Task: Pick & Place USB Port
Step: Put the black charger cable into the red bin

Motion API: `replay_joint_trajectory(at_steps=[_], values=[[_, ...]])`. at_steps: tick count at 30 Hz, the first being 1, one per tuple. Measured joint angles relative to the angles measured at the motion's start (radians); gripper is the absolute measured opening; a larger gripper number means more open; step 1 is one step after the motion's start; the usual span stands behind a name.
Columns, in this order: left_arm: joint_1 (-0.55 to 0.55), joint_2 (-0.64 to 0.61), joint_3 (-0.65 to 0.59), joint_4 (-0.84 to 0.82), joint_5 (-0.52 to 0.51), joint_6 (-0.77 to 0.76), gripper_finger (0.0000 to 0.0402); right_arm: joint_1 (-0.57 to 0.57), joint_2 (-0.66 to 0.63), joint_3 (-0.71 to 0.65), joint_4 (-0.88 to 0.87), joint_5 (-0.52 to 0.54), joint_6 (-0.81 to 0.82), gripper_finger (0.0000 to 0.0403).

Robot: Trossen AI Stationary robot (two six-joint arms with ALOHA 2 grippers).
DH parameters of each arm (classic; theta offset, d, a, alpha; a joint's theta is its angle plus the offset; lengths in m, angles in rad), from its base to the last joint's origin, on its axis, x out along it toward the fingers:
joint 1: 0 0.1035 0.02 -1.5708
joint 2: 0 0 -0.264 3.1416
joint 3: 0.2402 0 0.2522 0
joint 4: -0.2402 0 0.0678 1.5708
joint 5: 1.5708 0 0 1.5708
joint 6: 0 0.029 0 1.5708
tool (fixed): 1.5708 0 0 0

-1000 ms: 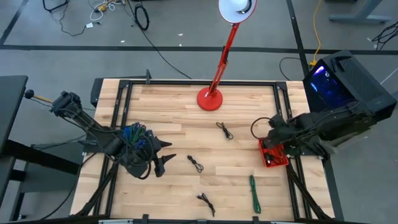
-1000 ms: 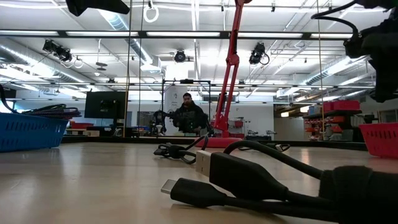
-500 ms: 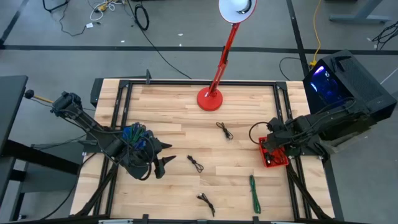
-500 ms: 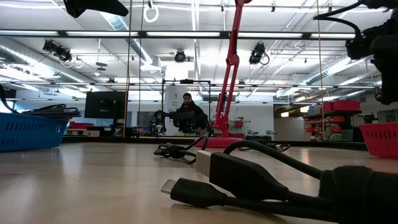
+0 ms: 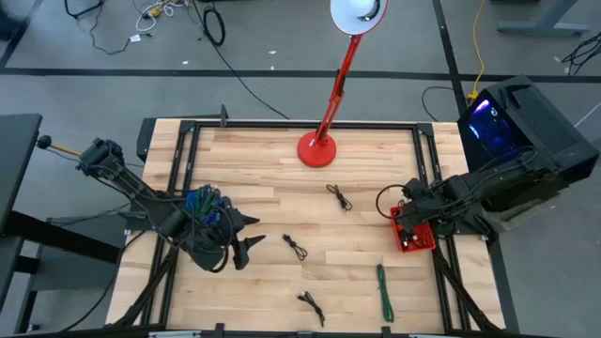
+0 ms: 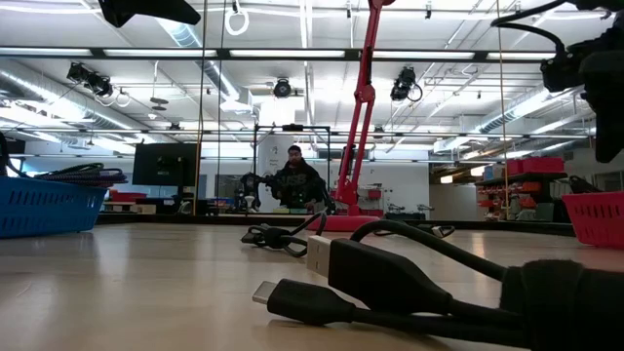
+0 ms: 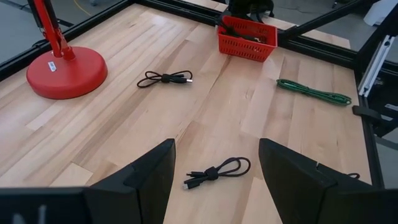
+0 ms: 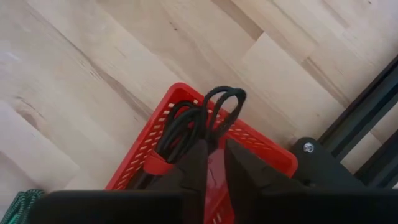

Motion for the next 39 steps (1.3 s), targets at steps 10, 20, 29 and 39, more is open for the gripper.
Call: replay_joint_trajectory(at_steps=[10, 20, 29, 39], values=[[0.0, 0.0, 0.0, 0.0, 0.0, 0.0, 0.0236, 0.0, 0.0, 0.0, 0.323, 0.192, -0.155, 0.0077], [0.001, 0.0, 0.0, 0.0, -0.01, 0.001, 0.0236, -0.112, 0.098, 0.0, 0.697, 0.275, -0.414, 0.0102], [0.0, 0.0, -0.001, -0.012, -0.02, 0.011, 0.0236, -0.315, 0.3, 0.0, 0.821, 0.125, -0.511, 0.0163], [0.0, 0.0, -0.001, -0.018, -0.027, 0.012, 0.0236, -0.431, 0.557, 0.0, 1.029, -0.027, -0.604, 0.0196]])
